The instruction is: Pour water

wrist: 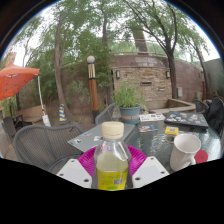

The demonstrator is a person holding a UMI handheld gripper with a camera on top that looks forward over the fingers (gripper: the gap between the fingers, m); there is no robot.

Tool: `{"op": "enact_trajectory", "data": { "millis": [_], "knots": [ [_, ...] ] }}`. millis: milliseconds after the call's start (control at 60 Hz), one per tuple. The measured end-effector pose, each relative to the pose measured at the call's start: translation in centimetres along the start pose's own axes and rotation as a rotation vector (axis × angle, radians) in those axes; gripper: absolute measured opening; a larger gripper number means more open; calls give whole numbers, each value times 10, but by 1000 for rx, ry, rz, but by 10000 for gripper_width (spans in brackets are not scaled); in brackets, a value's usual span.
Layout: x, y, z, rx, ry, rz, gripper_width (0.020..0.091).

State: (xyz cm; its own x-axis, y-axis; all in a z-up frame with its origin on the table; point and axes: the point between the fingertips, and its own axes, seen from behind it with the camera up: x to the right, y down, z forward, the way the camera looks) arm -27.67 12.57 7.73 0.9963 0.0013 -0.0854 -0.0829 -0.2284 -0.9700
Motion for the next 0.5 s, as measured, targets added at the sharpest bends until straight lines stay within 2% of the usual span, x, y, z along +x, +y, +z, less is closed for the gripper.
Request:
{"op": "enact_trajectory", "data": {
  "millis": [100,183,233,267,333,367,383,450,500],
  "knots": [
    [0,-53,-1,28,-79,231,405],
    [13,-97,-4,71,-186,611,405],
    [27,-125,-9,71,-219,879,405],
    [38,-112,-12,95,-253,1026,406],
    [65,-131,-8,55,-279,1441,403],
    [73,-118,-13,82,-332,1579,405],
    [81,-129,-12,71,-312,1688,405],
    [101,-110,-5,83,-320,1892,403],
    [103,-115,-12,58,-292,2031,405]
  ]
}}
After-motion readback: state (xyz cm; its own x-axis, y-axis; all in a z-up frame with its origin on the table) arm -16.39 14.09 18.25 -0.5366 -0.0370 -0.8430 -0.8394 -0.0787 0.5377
